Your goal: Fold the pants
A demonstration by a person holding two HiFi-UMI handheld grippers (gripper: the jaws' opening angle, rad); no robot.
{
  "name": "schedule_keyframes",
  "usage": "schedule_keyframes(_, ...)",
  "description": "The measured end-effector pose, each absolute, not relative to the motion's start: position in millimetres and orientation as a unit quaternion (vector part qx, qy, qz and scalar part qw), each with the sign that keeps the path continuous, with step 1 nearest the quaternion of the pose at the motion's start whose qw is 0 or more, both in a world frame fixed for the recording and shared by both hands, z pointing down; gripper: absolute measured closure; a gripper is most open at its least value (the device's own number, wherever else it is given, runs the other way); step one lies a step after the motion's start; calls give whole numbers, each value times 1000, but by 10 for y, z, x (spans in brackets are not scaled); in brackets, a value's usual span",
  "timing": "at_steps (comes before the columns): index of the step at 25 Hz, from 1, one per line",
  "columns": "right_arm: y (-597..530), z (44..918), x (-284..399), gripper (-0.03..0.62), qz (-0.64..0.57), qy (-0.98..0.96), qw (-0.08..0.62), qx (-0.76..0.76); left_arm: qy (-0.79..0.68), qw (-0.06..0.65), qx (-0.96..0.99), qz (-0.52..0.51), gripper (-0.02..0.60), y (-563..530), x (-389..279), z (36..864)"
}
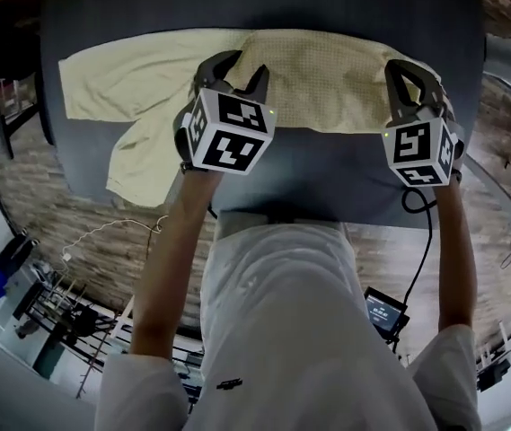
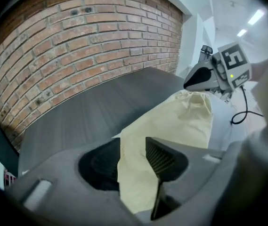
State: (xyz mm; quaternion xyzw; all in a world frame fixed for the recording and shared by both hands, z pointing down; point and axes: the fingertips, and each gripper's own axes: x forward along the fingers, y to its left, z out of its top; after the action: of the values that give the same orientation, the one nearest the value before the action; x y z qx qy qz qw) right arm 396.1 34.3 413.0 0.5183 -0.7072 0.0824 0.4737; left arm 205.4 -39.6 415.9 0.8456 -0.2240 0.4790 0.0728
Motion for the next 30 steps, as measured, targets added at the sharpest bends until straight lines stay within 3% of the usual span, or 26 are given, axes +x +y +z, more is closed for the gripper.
schedule_keyframes(18, 496, 3903, 2564, 589, 18, -792, 459, 402, -322, 133, 811, 470, 410, 340, 764, 4155)
schedule_keyframes(30, 512, 3975, 1242, 588, -23, -826, 470, 311, -356, 175, 781, 483, 410, 726, -521, 4397)
